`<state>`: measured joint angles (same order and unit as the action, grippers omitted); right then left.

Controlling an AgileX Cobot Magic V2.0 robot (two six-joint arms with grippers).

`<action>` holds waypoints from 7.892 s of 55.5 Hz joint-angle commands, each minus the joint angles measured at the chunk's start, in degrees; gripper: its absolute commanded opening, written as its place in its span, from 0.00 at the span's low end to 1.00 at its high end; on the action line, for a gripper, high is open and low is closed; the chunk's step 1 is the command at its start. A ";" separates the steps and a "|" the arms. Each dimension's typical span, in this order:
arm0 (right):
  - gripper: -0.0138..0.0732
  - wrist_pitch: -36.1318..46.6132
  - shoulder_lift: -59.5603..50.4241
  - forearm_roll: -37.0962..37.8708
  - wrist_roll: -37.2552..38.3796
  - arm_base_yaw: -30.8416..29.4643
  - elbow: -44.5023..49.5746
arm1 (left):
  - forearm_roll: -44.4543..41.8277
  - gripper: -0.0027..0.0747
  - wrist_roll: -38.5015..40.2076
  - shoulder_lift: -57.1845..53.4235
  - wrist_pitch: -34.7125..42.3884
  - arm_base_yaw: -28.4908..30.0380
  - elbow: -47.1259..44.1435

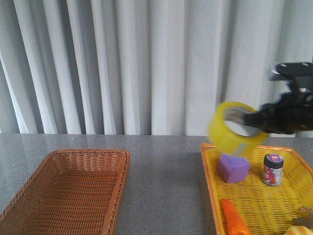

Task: Transfer tape with both arms
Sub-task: 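Lift the tape roll with the right gripper and set it on the table, then open the right gripper and withdraw it from the tape roll, then reach the left gripper over the tape roll and grip its rim, then lift the tape roll with the left gripper over the wicker basket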

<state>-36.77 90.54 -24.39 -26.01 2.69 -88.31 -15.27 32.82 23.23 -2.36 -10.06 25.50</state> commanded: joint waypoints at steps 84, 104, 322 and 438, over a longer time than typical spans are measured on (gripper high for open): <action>0.63 4.78 8.10 -8.62 -13.54 15.51 -3.45 | 0.11 0.55 0.46 0.64 3.78 -0.42 1.92; 0.43 1.34 -15.71 -9.10 -13.55 8.34 4.89 | 0.11 0.55 0.46 0.64 3.72 -0.42 1.92; 0.15 18.05 -83.64 -7.59 -10.94 6.77 71.45 | 6.51 0.58 -55.97 97.96 -44.05 -21.81 88.24; 0.15 18.02 -83.64 -7.55 -10.93 6.77 71.45 | 20.48 0.03 -52.48 72.92 -55.27 -5.64 88.09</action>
<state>-22.24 6.26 -31.26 -36.75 9.93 -15.45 6.52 -22.81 100.02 -58.12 -19.67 111.88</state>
